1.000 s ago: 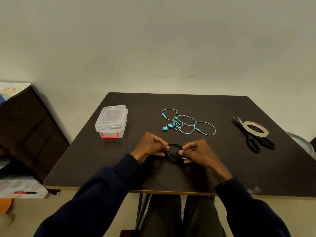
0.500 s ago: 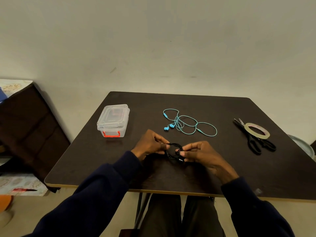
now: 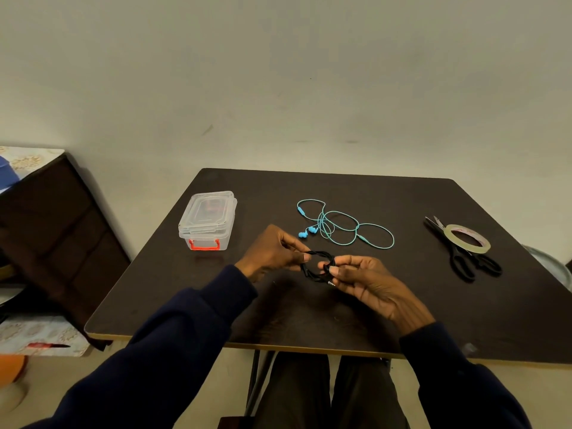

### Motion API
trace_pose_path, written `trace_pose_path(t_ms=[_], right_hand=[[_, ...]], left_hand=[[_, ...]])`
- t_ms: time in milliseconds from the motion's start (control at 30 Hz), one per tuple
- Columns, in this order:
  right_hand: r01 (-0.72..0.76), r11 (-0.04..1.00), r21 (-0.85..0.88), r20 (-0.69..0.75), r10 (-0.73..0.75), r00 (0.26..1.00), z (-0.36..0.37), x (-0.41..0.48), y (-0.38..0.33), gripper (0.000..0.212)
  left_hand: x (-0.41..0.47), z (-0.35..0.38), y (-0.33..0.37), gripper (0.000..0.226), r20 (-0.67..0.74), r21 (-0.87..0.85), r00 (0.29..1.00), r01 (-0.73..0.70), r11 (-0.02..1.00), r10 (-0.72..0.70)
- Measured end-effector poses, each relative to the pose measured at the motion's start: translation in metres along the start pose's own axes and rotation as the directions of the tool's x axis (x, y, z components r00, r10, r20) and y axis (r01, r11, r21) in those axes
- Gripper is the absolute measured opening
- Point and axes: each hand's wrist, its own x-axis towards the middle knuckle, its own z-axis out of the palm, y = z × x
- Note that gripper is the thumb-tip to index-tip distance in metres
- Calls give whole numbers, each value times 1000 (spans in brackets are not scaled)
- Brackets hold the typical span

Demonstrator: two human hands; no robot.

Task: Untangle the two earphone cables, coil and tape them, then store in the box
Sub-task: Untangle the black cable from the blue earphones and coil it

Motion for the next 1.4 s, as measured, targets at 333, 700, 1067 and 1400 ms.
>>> trace_pose_path(t_ms=[333,700,1067,1400], right_hand=[[23,919,-394,-83,-60,995,-14,-7,-10,23],[108,239,-965,45,-254,966,-16,8,-6,19],[253,342,-905,130,-345,930,-31,15,9,21],[290,421,-860,136,-358,924,-40,11,8,30]], left_hand=[[-2,23,-8,12,31,-77,976,216,973,-214],[2,29,-17,3,-51,110,972,235,966,-231],[3,37,-28,7,-116,241,988,125,962,-99],[1,36,-27,14,-112,176,991,89,980,-69]])
